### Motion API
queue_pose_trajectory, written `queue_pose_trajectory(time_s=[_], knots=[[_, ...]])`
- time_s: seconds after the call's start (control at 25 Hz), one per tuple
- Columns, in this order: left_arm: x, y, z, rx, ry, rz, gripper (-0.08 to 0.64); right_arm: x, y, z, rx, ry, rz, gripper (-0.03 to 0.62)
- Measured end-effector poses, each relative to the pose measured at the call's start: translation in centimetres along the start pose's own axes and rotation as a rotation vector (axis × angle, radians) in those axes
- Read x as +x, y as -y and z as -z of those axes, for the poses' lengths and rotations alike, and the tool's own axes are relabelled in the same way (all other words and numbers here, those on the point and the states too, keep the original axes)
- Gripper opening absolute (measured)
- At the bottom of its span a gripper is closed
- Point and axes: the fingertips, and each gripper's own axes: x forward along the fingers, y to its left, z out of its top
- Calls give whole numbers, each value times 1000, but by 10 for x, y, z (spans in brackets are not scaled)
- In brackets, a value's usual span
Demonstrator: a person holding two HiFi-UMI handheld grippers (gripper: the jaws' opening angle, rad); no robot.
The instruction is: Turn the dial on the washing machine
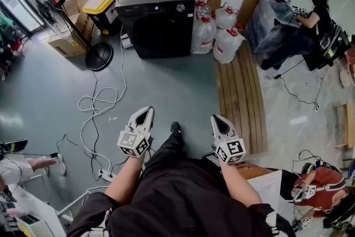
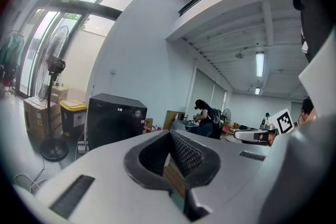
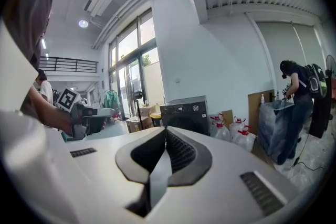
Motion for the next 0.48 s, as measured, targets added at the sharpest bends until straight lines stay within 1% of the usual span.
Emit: queue_pose_trajectory(time_s=[0.24,0.48], knots=[[45,-18,-10,-4,-10,8,15,43,27,-12,-1,-12,-1,23],[84,-36,-20,-10,-18,16,15,78,44,-27,-5,-13,5,21]])
